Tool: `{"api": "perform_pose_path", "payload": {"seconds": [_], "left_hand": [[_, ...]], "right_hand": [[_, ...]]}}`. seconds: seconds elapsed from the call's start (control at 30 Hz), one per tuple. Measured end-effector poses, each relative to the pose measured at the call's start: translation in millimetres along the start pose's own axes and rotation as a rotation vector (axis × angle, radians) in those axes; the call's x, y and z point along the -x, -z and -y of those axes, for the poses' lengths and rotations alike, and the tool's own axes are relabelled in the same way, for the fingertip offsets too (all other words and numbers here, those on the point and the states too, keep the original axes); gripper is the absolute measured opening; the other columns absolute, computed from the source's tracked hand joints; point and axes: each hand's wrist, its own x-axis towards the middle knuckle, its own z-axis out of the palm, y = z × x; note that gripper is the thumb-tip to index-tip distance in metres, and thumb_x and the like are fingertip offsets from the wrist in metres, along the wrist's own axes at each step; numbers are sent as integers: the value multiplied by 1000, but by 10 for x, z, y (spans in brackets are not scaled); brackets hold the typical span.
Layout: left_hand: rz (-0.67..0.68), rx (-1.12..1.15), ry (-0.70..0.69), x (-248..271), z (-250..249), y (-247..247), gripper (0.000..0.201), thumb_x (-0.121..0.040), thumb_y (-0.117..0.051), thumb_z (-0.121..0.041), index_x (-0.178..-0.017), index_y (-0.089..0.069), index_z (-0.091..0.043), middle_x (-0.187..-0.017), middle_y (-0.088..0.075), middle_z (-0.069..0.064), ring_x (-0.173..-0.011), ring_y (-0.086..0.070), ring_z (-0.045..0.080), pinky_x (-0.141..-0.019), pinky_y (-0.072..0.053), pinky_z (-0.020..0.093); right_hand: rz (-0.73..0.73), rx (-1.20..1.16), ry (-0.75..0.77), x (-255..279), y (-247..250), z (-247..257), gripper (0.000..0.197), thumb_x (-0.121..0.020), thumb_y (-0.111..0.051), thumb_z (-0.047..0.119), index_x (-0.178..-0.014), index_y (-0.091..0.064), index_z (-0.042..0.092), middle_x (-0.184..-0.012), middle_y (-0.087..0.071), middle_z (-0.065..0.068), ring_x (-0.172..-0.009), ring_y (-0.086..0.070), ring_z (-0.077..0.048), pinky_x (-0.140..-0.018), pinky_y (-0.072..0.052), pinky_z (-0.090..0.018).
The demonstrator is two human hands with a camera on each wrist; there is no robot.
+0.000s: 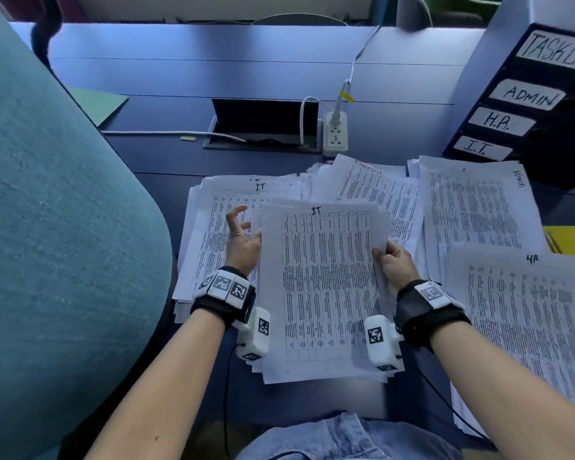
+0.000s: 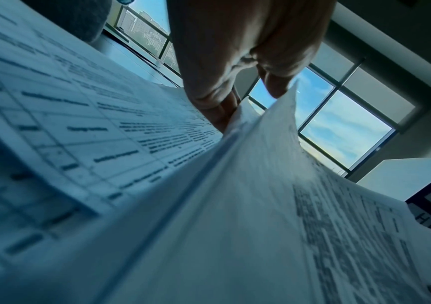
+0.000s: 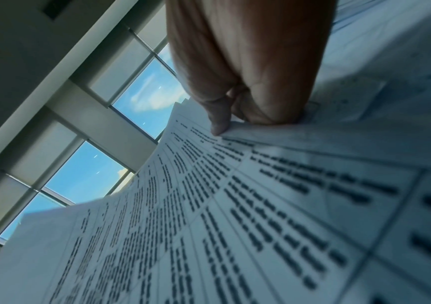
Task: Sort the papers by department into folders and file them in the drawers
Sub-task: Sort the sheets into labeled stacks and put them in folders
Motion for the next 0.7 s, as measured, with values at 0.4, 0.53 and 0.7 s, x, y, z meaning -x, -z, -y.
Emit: {"api": "perform_pose_path", "payload": {"seconds": [0.4, 0.53, 0.7], "left_hand": [[202, 43, 114, 31, 11, -15, 19, -83, -62, -25, -72, -59, -9, -75, -58, 5, -78, -54, 21, -82, -45, 41], [144, 48, 171, -19, 61, -13, 13, -82, -64, -20, -75, -61, -10, -80, -61, 8, -91, -55, 28, -91, -45, 49], [89, 12, 149, -5, 62, -58, 17, -82, -63, -26, -74, -58, -12, -78, -58, 7, -80, -55, 25, -77, -49, 41]], "right_hand": [[-109, 131, 56, 24, -44, -44, 42, -93, -43, -3, -132, -37, 9, -80, -56, -1, -65, -52, -14, -61, -45, -29], [-86, 248, 129, 93, -97, -24, 61, -89, -54, 1, -139, -27, 26, -109, -53, -16, -91, -57, -25, -84, -50, -40], [-81, 259, 115, 86, -147, -11, 50, -87, -58, 3, -133, -39, 8, -133, -45, -16, -111, -53, -26, -88, -45, -30]]}}
